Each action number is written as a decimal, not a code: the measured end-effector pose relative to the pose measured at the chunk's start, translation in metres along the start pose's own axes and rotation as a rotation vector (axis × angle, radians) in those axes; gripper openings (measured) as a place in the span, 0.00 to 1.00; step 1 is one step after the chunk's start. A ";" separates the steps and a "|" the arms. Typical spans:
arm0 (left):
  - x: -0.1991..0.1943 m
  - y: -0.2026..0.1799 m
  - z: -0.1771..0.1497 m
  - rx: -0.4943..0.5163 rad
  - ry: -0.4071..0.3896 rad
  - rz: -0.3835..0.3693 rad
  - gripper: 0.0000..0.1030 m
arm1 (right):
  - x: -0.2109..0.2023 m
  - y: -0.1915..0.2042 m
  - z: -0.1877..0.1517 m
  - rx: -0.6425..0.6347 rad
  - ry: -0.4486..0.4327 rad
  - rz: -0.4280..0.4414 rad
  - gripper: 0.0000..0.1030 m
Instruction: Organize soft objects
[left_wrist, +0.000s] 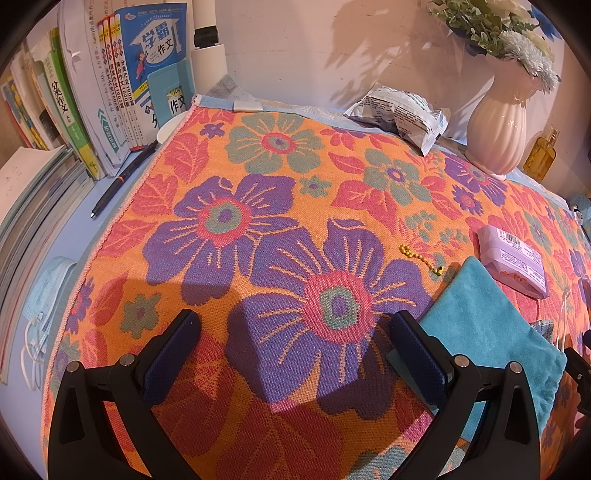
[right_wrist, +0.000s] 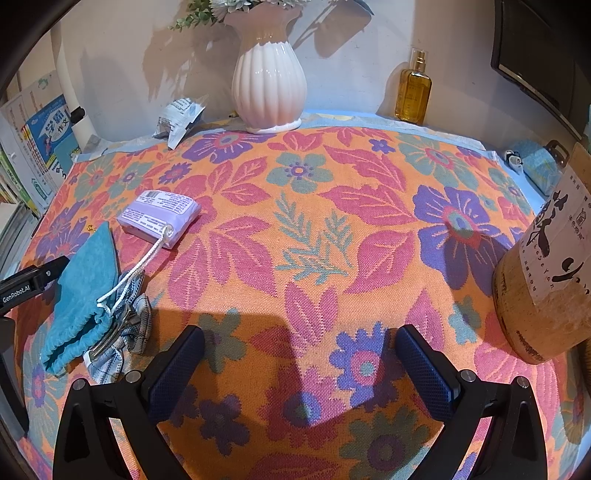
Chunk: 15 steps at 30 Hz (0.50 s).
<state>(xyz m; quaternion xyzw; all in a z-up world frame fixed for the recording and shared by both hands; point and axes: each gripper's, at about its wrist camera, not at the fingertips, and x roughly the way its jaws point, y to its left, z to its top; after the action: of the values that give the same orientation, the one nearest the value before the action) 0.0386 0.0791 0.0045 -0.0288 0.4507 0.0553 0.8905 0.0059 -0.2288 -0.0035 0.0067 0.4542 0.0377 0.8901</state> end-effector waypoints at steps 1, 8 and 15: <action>0.000 0.000 0.000 0.000 0.000 0.000 1.00 | 0.000 -0.001 0.000 -0.001 0.000 0.001 1.00; 0.000 0.001 0.000 0.001 0.000 0.001 1.00 | 0.001 0.003 0.000 -0.020 0.005 -0.007 1.00; 0.001 0.000 0.001 -0.005 0.001 0.005 1.00 | 0.002 0.004 0.001 -0.033 0.006 0.007 1.00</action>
<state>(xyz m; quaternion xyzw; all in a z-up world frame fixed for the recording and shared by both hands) 0.0395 0.0794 0.0043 -0.0297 0.4512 0.0586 0.8900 0.0072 -0.2242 -0.0041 -0.0065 0.4562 0.0483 0.8886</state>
